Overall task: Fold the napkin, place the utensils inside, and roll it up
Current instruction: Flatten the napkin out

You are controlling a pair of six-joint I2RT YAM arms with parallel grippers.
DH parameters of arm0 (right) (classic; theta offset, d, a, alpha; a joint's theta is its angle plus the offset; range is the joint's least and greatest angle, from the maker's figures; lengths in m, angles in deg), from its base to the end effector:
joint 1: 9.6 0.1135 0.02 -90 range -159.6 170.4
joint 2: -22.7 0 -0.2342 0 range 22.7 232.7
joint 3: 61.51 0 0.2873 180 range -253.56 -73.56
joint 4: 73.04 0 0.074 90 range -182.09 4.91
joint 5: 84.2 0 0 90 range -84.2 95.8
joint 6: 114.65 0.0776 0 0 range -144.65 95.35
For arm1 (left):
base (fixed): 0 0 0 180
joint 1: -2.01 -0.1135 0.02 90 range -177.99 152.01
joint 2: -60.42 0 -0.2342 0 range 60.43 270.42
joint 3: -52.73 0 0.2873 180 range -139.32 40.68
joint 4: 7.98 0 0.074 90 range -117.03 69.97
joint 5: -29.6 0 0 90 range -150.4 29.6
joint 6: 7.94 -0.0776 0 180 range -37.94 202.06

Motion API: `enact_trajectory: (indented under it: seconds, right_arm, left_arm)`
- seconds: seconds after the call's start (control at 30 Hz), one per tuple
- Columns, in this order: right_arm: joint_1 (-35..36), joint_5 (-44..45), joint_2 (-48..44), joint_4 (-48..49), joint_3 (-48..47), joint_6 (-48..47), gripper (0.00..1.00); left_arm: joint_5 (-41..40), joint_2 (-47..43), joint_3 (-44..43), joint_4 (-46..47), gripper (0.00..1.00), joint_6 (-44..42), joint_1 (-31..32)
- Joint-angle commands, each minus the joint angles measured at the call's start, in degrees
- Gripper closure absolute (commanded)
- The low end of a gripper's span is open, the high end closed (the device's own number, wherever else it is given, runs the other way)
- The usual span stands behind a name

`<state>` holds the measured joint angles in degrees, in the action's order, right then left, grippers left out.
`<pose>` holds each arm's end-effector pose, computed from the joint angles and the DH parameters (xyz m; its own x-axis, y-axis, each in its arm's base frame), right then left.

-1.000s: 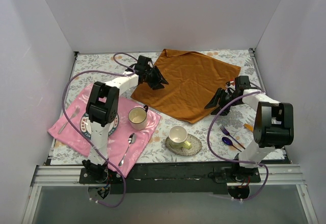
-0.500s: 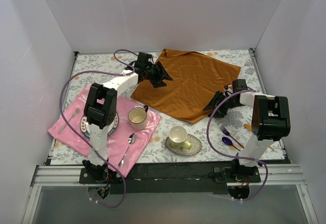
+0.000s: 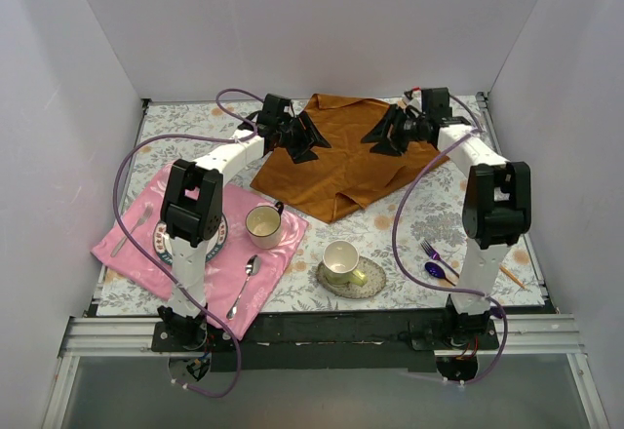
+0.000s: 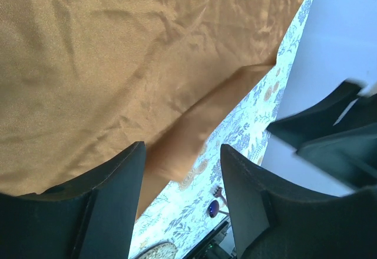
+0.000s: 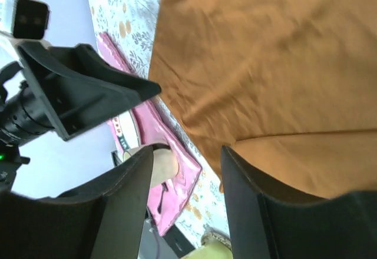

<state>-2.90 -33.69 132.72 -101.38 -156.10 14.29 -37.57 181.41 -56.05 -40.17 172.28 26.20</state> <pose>0.4648 0.1043 0.1645 -0.8776 0.3853 -0.2852 0.0070 0.6052 0.7960 0.4669 -0.2427 0.1517 -0.6281 -0.7282 0.2742 -0.6406 0.2839 -0.7134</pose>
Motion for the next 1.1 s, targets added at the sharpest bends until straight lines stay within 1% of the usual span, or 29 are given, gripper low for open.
enact_trajectory:
  seconds: [0.0, 0.03, 0.07, 0.17, 0.2, 0.27, 0.3, 0.37, 0.4, 0.43, 0.5, 0.53, 0.63, 0.77, 0.9, 0.93, 1.0, 1.07]
  right_arm:
    - [0.1, 1.2, 2.9, -10.1, -10.1, -5.2, 0.42]
    - [-0.1, 2.6, 1.6, -12.8, -8.6, -6.8, 0.41]
    - [-0.4, 3.7, 0.4, -13.1, -4.7, -9.1, 0.41]
    - [-0.6, 6.2, -4.8, -12.7, 1.8, -11.8, 0.41]
    - [-0.6, 6.4, -6.4, -12.0, 5.9, -12.6, 0.41]
    - [-0.3, 4.3, -6.3, -10.9, 8.1, -12.8, 0.41]
    - [0.2, 4.2, -4.8, -12.1, 6.7, -14.1, 0.43]
    - [2.3, 8.7, -3.1, -15.8, 4.0, -15.5, 0.43]
    - [3.0, 10.8, -1.8, -16.9, 1.6, -16.2, 0.44]
    - [3.4, 15.3, -1.0, -18.9, 0.5, -16.1, 0.49]
    - [4.5, 16.6, 1.0, -22.4, -1.0, -16.6, 0.53]
    - [6.0, 20.0, 1.2, -23.6, -2.6, -17.6, 0.55]
    - [9.8, 25.5, 2.0, -26.1, -5.6, -21.7, 0.56]
    - [14.1, 29.6, 5.8, -30.3, -10.6, -26.5, 0.55]
    - [18.3, 34.6, 8.6, -33.4, -14.4, -30.6, 0.5]
    - [19.7, 36.0, 9.2, -34.3, -15.0, -31.4, 0.46]
    - [21.2, 38.0, 10.6, -35.0, -16.4, -32.7, 0.43]
    - [22.9, 39.1, 11.9, -35.6, -17.1, -33.4, 0.42]
  left_arm:
    - [1.0, -0.8, -3.2, -1.7, 0.46, 0.5, -0.2]
    - [1.8, -0.6, -3.1, -1.5, 0.46, 0.5, -0.2]
    - [2.9, -0.5, -3.0, -1.4, 0.45, 0.6, -0.2]
    - [5.3, -0.2, -2.5, -1.4, 0.46, 0.0, -0.1]
    - [5.7, -0.3, -2.2, -1.0, 0.45, -0.1, -0.1]
    - [6.1, -0.5, -1.4, -0.8, 0.45, 0.0, -0.1]
    - [6.1, -0.5, -1.2, -0.7, 0.45, 0.0, -0.1]
    - [6.3, -0.7, -0.6, -0.4, 0.45, 0.2, -0.1]
    - [6.6, -0.6, -0.4, -0.4, 0.44, 0.4, 0.0]
    - [6.8, -0.6, -0.2, -0.4, 0.39, 0.5, 0.1]
    - [7.2, -0.6, 0.2, -0.3, 0.36, 0.3, 0.2]
    - [7.3, -0.8, 0.5, -0.4, 0.34, 0.2, 0.1]
    - [7.1, -1.2, 1.2, -0.4, 0.34, -0.3, 0.1]
    - [7.1, -1.3, 1.4, -0.4, 0.34, -0.4, 0.1]
    - [7.0, -1.7, 2.0, -0.5, 0.35, -0.6, 0.1]
    - [7.0, -1.7, 2.0, -0.4, 0.35, -0.5, 0.1]
    - [7.1, -1.7, 2.2, -0.7, 0.35, -0.5, 0.0]
    - [7.1, -1.8, 2.2, -0.6, 0.35, -0.6, -0.1]
